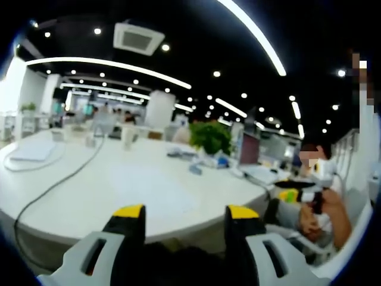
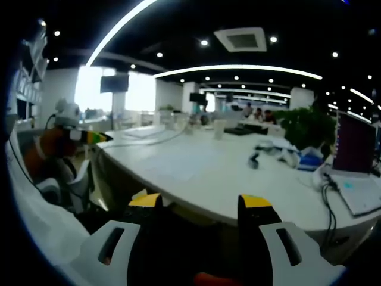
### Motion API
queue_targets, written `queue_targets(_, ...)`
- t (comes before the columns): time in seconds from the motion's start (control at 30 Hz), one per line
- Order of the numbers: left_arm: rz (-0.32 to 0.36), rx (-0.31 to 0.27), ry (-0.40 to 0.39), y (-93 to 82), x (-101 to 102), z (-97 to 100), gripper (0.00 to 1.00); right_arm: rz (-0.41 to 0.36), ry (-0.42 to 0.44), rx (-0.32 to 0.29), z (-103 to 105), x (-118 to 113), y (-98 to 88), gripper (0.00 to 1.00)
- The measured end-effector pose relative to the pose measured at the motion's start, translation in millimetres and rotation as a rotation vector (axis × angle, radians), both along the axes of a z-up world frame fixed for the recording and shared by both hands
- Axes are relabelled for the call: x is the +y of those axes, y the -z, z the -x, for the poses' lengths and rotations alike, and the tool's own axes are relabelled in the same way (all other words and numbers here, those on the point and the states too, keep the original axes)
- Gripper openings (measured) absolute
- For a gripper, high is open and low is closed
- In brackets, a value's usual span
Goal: Pick up the paper insert the paper into the punch align the paper edges press the punch to punch holes
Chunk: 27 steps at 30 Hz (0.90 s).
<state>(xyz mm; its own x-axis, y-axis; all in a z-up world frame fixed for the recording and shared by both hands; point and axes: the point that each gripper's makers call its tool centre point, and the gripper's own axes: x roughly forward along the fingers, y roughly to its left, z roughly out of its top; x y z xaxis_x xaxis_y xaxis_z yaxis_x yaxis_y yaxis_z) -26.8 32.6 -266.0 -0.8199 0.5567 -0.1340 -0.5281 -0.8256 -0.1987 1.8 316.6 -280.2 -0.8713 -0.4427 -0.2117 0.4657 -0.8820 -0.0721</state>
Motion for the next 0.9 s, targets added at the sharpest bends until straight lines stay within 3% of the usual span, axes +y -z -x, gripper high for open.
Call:
queue_targets(0.2,-0.007,-0.006,-0.037,-0.3,-0.3,8.7,0.54,0.005,-0.011,0.005,9.4,-2.5,4.4,0.53)
queue_targets(0.9,0.036,-0.025,-0.048,5.4,24.2,31.9,0.54,0.030,-0.017,0.013,32.2,-3.9,13.6,0.53)
